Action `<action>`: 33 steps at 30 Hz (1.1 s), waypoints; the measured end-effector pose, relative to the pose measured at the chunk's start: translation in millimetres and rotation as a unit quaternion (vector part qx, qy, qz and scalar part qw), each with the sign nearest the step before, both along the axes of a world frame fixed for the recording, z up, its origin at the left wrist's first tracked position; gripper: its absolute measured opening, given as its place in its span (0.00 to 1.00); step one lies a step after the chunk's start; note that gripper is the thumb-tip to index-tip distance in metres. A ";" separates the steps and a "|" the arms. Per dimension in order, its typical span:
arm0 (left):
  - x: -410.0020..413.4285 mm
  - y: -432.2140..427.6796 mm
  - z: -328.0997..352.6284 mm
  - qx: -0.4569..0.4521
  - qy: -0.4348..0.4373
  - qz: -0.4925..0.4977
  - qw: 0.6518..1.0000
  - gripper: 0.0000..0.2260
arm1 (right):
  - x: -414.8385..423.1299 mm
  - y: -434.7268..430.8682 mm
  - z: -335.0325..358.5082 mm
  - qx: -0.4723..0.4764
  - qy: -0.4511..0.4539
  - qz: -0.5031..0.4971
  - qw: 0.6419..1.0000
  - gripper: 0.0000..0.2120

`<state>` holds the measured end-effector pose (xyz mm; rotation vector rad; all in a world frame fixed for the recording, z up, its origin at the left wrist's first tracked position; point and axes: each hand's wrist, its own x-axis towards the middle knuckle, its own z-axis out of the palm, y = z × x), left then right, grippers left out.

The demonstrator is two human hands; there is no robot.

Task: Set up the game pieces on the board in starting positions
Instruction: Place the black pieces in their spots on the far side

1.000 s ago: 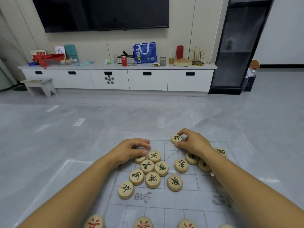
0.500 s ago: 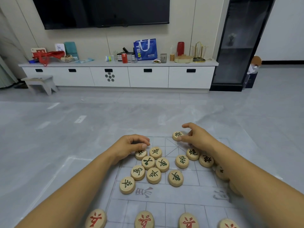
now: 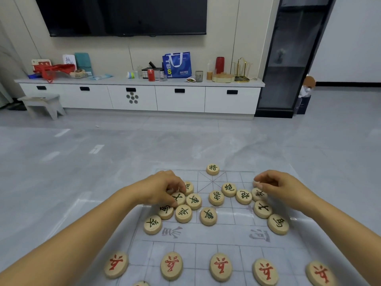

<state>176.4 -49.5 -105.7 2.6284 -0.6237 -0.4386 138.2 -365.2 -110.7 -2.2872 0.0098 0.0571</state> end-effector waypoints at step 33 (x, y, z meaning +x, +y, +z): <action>34.0 -29.8 -12.2 -0.121 -0.103 0.174 0.972 0.20 | 36.8 43.9 6.5 -0.188 -0.105 0.002 0.977 0.16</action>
